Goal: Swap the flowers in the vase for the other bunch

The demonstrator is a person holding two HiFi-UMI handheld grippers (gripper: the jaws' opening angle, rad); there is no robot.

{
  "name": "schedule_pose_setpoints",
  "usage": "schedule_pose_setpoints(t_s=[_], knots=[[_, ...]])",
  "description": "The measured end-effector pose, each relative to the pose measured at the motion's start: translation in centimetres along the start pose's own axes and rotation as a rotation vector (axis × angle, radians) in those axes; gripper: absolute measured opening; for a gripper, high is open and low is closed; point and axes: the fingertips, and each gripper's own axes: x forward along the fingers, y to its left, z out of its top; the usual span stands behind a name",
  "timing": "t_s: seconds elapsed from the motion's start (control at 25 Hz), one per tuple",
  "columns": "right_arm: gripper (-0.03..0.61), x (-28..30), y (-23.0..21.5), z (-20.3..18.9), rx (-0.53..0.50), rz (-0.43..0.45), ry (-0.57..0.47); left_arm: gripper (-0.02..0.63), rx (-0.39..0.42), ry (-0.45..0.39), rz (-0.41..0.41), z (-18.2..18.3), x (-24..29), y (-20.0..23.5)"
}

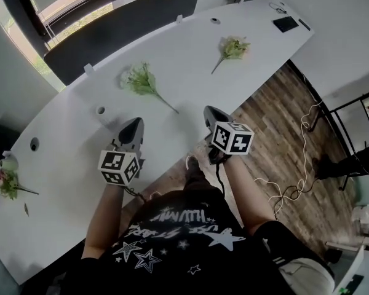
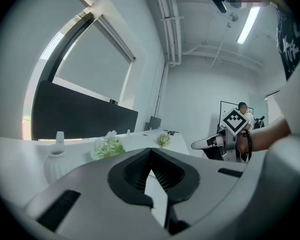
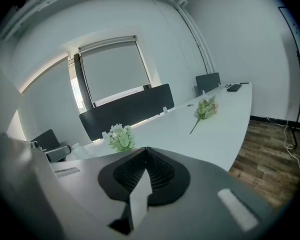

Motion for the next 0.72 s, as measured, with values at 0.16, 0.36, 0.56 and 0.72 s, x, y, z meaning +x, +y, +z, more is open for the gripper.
schedule_pose_setpoints(t_s=[0.16,0.36,0.56,0.72], knots=[[0.003,1.8,-3.1,2.7,0.012,0.018,-0.006,0.008,0.061,0.005,-0.010,1.3,5.1,-1.4],[0.003,4.8,-7.4,4.7,0.036,0.023,0.015,0.008,0.064,0.030,-0.016,1.9,11.1,-2.8],[0.003,7.5,-11.5,6.1,0.073,0.012,0.053,0.008,0.075,0.043,-0.007,3.2,16.6,-3.8],[0.004,9.5,-15.0,7.2,0.148,-0.010,0.076,0.008,0.082,0.044,0.009,4.7,20.4,-3.9]])
